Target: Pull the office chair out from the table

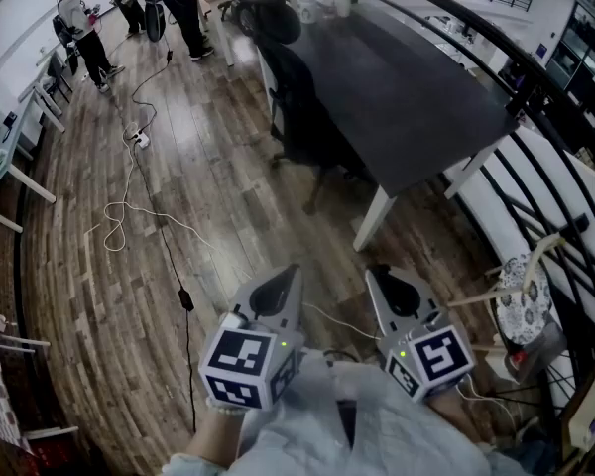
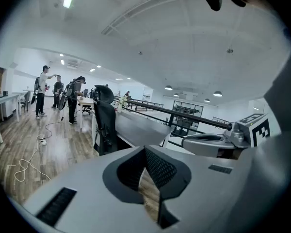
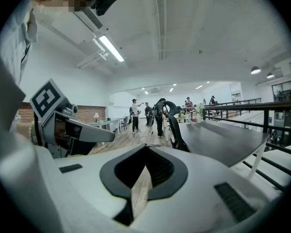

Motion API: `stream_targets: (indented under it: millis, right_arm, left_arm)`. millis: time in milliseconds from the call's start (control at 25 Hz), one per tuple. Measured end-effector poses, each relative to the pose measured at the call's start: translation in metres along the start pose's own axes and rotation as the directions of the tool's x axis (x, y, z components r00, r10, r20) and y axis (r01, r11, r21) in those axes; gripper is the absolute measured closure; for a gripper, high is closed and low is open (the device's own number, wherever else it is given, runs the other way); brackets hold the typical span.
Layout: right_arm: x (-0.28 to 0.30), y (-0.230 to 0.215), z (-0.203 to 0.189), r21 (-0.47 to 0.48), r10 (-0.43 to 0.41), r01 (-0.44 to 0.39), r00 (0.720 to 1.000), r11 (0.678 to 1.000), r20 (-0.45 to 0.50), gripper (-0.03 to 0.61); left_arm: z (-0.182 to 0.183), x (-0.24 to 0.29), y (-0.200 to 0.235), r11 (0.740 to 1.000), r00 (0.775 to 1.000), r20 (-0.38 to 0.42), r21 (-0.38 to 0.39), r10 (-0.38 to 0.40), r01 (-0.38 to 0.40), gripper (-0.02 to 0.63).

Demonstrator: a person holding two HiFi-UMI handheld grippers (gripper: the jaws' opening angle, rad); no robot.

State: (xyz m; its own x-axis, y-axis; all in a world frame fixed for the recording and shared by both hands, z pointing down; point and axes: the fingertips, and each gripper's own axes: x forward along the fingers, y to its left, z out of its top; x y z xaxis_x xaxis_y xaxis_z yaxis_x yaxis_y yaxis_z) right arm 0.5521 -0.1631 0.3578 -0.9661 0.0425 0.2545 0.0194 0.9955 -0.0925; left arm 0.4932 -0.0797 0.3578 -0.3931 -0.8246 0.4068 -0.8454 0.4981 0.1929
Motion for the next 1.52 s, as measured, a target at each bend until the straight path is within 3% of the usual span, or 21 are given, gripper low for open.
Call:
stream_targets:
  millis: [720, 1160, 1520]
  right_arm:
    - [0.043, 0.013, 0.004, -0.006, 0.033, -0.034, 0.999, 0.999, -0.035, 0.575]
    - [0.128, 0.052, 0.023, -0.022, 0.062, -0.063, 0.996, 0.998, -0.065, 0.574]
    - [0.201, 0.085, 0.046, -0.029, 0.037, -0.039, 0.997, 0.999, -0.062, 0.574]
  left_arm:
    - [0.007, 0.002, 0.045, 0.999, 0.999, 0.005, -0.038, 0.038, -0.038, 0.609]
    - [0.027, -0.01, 0.155, 0.989, 0.993, 0.001, -0.095, 0.118, -0.117, 0.609]
    - [0.053, -0.012, 0.249, 0.986, 0.99, 0.01, -0.09, 0.139, -0.137, 0.608]
